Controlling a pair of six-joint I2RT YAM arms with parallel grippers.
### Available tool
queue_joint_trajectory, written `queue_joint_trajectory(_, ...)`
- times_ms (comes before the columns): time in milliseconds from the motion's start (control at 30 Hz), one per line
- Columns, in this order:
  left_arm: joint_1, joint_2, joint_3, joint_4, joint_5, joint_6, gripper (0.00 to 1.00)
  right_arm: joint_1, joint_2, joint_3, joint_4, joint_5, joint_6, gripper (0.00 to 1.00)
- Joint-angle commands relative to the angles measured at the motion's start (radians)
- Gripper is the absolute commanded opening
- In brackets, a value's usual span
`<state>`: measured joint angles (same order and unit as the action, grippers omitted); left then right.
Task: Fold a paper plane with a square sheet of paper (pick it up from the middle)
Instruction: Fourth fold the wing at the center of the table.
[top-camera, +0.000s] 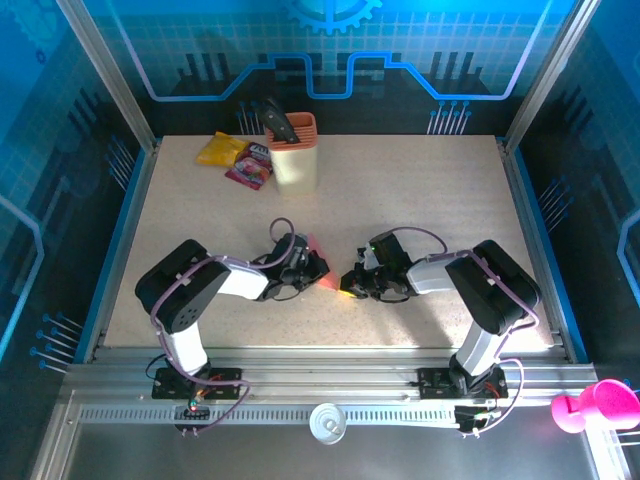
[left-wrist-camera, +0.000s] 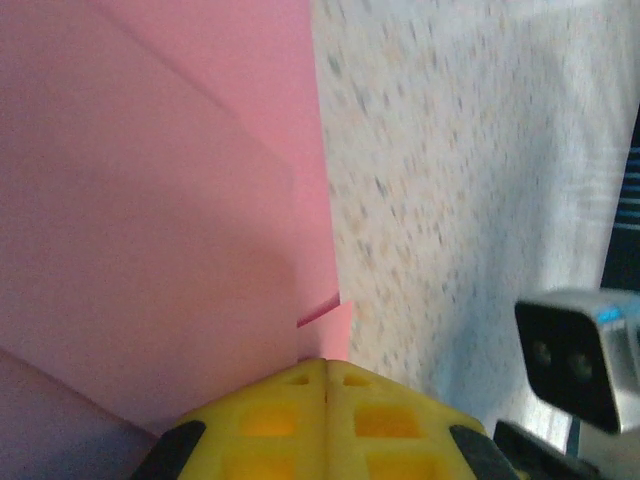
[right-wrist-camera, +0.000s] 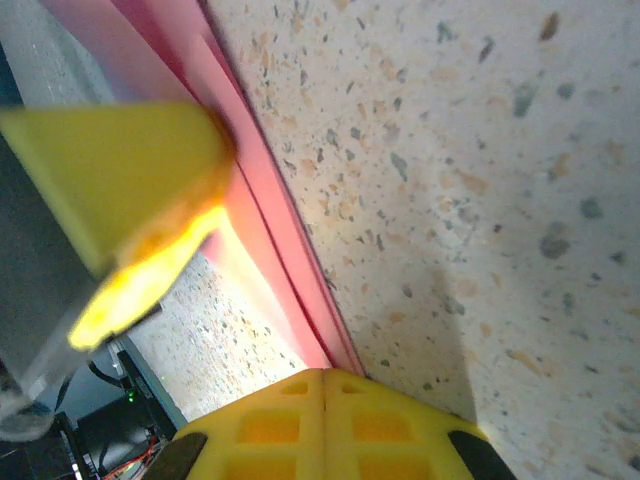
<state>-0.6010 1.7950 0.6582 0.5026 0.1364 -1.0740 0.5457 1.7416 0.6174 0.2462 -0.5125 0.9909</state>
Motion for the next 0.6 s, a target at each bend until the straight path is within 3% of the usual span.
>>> queue_joint_trajectory(0, 0.063, 0.021, -0.032, -0.16, -0.051, 0.067, 0.0, -0.015, 0.122, -0.071, -0.29, 0.165, -0.004, 0.0)
queue_joint_trajectory(267, 0.152, 0.034, -0.013, -0.189, -0.039, 0.114, 0.0, -0.016, 0.159, -0.084, -0.266, 0.162, 0.009, 0.0)
queue_joint_trajectory(400, 0.149, 0.032, -0.012, -0.189, -0.025, 0.122, 0.0, -0.023, 0.117, -0.097, -0.238, 0.138, 0.011, 0.0)
queue_joint_trajectory(567, 0.088, 0.016, -0.008, -0.224, -0.013, 0.121, 0.0, -0.023, -0.05, -0.094, -0.223, 0.11, -0.009, 0.0)
